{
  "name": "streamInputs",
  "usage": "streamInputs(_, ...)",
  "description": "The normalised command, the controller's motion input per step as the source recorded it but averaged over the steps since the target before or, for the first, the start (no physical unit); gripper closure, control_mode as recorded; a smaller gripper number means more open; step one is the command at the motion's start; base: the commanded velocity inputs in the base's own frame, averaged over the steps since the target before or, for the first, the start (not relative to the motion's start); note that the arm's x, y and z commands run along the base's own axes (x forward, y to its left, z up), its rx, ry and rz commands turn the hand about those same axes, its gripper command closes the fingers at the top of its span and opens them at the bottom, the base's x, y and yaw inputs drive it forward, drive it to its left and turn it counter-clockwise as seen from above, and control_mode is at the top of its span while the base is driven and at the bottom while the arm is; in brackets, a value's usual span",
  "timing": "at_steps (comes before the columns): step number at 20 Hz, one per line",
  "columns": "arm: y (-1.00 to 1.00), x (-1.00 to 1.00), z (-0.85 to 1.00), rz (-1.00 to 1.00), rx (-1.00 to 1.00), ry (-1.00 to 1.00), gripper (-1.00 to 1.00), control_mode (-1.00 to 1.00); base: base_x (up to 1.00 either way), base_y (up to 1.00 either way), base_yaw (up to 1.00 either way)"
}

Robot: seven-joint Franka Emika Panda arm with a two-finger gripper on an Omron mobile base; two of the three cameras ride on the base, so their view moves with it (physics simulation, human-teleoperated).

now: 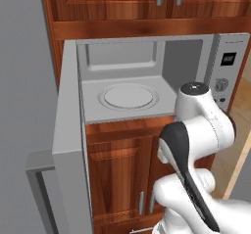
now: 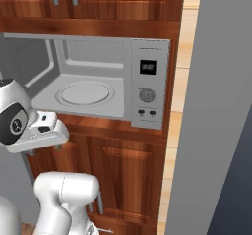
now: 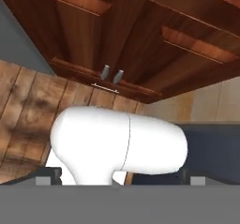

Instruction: Place the sponge inside the microwave to prepare for sanitizing.

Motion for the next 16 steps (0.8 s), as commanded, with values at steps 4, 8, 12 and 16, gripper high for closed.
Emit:
streamInputs(4, -0.56, 0.11, 0.04, -0.15, -0.19, 0.17, -1.00, -1.00, 0.00, 0.00, 0.00)
streamInputs(8, -0.38, 0.10, 0.01, -0.20, 0.17, 0.20, -1.00, -1.00, 0.00, 0.00, 0.00)
streamInputs(12, -0.25, 0.00, -0.10, -0.04, 0.40, 0.03, -1.00, -1.00, 0.00, 0.00, 0.00)
streamInputs(16, -0.06, -0.06, -0.13, 0.00, 0.13, -0.01, -1.00, -1.00, 0.00, 0.00, 0.00)
